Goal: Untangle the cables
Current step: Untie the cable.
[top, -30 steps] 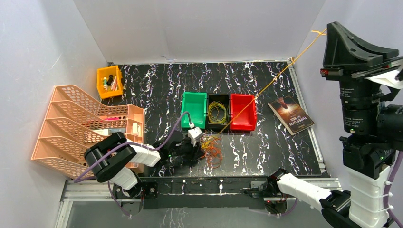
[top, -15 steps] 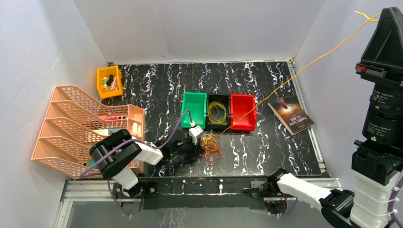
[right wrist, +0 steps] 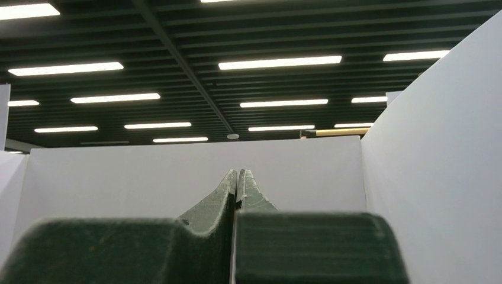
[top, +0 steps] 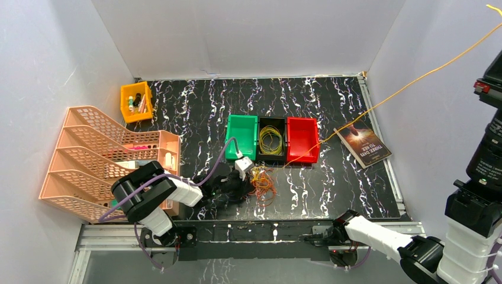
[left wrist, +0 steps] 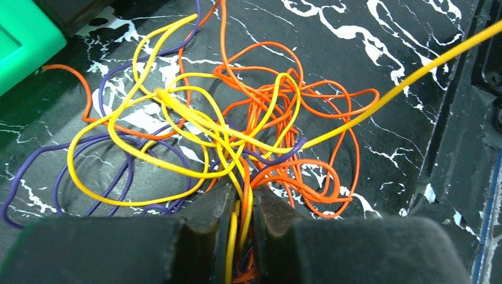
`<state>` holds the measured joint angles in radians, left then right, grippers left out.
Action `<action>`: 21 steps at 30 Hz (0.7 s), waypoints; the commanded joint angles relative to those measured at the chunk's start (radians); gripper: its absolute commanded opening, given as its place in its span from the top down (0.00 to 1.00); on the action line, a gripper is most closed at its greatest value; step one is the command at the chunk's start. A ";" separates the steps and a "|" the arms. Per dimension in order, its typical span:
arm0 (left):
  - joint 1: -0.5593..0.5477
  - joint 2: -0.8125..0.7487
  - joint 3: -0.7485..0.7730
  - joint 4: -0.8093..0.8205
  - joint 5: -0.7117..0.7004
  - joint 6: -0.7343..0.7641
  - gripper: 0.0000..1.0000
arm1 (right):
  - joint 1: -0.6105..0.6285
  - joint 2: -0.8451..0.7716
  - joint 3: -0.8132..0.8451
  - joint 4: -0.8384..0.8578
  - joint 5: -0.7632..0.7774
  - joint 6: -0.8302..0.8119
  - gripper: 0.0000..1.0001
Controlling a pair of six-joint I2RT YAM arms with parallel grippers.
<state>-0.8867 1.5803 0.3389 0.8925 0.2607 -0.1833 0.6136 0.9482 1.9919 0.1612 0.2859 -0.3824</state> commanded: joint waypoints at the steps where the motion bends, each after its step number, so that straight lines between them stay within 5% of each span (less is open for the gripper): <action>1: 0.002 0.026 -0.047 -0.124 -0.107 -0.012 0.94 | 0.000 0.004 0.045 0.085 0.015 -0.049 1.00; 3: 0.001 0.036 -0.049 -0.124 -0.130 -0.025 1.00 | 0.000 0.005 0.050 0.093 0.015 -0.060 1.00; 21: 0.001 0.089 -0.117 -0.112 -0.382 -0.242 1.00 | 0.002 -0.009 0.044 0.222 0.029 -0.152 1.00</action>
<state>-0.8932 1.5990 0.2886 0.9958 0.0170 -0.3782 0.6136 0.9478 2.0197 0.3004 0.2893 -0.4850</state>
